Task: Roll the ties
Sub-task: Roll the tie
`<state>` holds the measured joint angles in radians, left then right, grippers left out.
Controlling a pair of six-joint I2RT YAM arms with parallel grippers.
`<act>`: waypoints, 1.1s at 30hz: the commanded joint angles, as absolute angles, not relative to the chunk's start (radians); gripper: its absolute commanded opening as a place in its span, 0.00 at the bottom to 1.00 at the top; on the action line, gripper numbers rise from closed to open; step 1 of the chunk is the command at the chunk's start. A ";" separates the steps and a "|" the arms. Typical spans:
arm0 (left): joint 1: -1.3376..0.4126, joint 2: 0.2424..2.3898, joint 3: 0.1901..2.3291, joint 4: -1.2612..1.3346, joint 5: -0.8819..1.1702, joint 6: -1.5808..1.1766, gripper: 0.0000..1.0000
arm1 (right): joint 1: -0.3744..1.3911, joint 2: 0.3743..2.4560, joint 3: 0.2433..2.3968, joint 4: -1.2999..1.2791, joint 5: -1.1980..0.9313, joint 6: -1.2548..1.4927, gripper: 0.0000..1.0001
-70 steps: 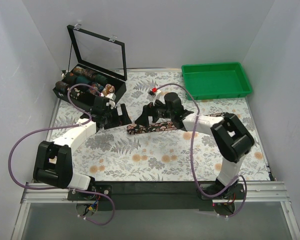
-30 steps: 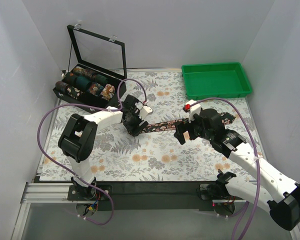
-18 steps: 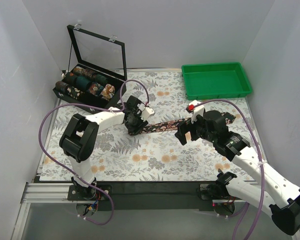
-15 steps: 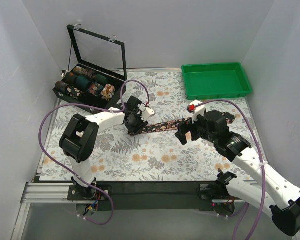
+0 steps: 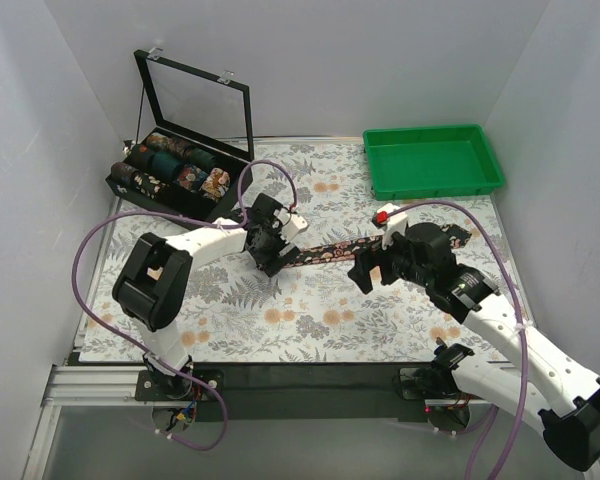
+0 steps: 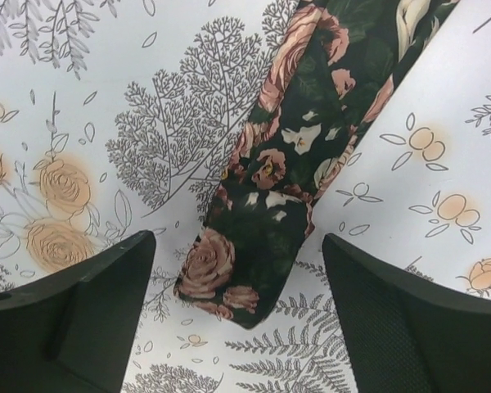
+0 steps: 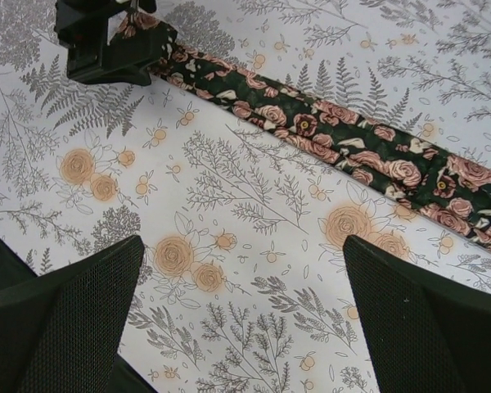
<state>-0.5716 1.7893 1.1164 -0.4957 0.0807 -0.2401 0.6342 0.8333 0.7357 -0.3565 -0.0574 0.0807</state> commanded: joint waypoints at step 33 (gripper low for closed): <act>-0.497 1.781 1.075 -0.535 0.129 -0.138 0.58 | 0.630 0.950 0.767 -0.265 -0.201 0.095 0.96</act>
